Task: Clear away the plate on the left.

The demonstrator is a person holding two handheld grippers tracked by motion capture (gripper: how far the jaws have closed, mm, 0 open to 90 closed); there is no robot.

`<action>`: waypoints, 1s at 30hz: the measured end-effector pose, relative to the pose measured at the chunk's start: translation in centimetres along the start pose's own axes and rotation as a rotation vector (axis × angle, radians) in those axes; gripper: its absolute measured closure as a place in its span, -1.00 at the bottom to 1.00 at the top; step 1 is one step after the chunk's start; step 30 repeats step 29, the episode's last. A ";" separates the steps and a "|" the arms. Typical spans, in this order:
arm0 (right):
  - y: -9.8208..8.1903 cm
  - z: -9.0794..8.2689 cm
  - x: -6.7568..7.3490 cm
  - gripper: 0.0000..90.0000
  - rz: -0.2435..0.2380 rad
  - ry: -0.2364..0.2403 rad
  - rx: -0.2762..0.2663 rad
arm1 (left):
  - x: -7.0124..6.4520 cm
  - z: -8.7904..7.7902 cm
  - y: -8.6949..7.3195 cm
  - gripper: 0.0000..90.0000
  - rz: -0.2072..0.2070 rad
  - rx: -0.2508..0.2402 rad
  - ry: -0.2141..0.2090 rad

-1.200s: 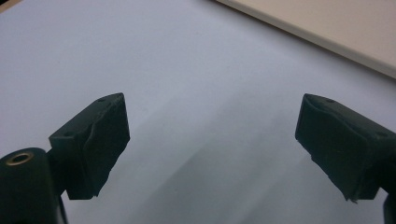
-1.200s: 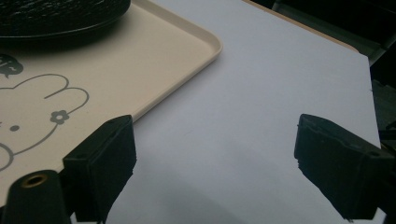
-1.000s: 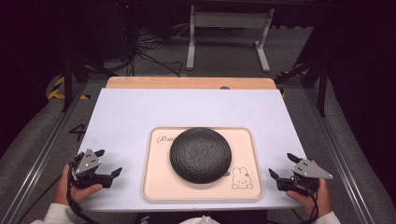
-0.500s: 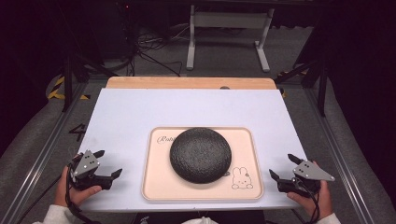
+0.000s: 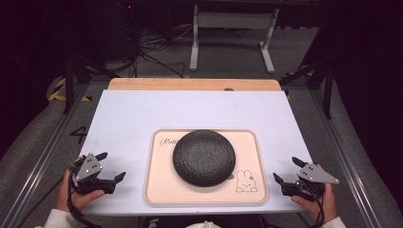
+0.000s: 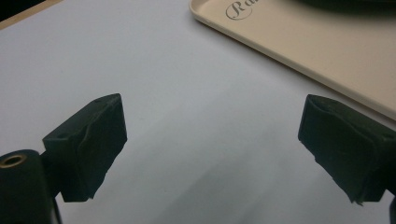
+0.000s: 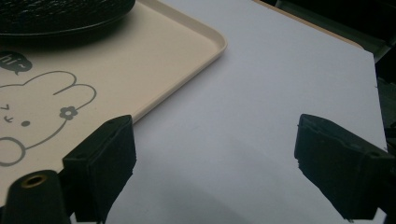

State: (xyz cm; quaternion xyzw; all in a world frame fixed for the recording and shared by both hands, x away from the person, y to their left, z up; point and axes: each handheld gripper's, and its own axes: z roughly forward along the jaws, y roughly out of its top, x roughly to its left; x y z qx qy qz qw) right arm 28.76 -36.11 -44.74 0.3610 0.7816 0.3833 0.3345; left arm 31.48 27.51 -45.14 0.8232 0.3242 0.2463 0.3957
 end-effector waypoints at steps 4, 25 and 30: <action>0.0 0.0 0.0 -0.70 0.005 0.001 0.000 | -0.1 0.1 0.1 -0.81 -0.003 0.002 -0.004; -0.1 0.2 -0.2 -0.70 0.014 -0.001 -0.006 | 0.0 0.8 0.1 -0.74 -0.044 0.014 -0.002; -0.1 0.3 -0.1 -0.70 0.012 0.006 0.000 | -0.3 0.8 0.4 -0.76 -0.031 0.013 -0.007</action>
